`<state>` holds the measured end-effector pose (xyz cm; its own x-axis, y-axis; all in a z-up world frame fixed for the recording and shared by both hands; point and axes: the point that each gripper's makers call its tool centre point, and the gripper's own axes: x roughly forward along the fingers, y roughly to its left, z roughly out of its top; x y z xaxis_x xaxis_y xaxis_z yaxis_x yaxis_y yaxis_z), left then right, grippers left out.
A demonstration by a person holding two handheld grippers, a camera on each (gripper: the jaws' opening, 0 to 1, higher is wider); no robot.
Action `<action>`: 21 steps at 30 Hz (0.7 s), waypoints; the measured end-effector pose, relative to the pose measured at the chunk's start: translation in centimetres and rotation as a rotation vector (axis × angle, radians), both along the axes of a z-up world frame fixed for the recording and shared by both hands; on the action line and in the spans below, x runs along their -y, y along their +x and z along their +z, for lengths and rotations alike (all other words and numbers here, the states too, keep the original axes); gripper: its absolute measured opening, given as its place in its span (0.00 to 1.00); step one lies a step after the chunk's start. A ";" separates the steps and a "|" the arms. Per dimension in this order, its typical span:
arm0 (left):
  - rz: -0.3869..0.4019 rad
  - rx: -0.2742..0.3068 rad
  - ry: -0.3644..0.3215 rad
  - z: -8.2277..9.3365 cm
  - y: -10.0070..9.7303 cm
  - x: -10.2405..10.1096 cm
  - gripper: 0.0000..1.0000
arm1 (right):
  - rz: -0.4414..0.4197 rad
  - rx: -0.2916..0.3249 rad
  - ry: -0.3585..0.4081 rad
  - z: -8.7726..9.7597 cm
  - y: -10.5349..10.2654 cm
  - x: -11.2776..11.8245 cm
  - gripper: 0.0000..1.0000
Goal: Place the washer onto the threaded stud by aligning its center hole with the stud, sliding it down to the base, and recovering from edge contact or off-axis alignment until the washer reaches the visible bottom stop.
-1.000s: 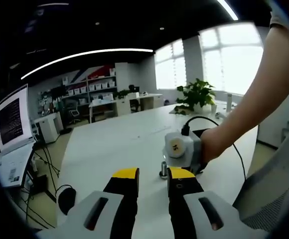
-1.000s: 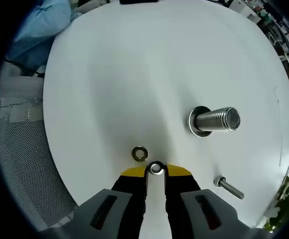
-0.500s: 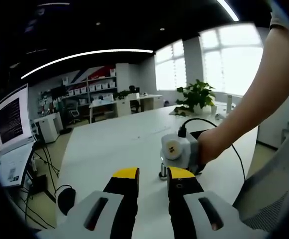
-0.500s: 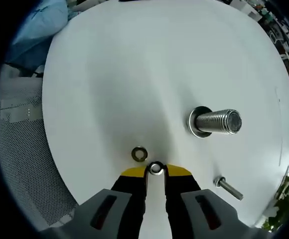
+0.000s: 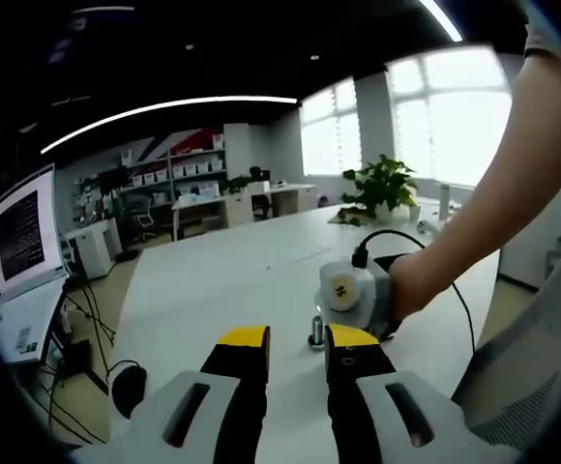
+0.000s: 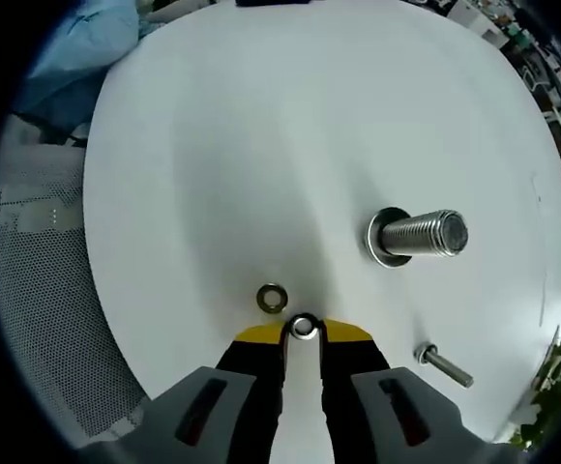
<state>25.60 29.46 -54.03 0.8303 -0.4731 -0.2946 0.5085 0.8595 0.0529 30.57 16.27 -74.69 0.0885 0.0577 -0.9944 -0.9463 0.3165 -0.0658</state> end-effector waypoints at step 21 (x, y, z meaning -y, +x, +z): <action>0.003 0.011 -0.005 0.3 0.0 0.0 0.20 | -0.116 0.070 0.146 0.2 0.1 0.6 0.13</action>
<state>25.61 29.49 -53.69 0.8350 -0.4718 -0.2832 0.5050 0.8614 0.0542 30.64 15.65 -74.52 0.1713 0.1862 -0.9675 -0.8978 0.4338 -0.0755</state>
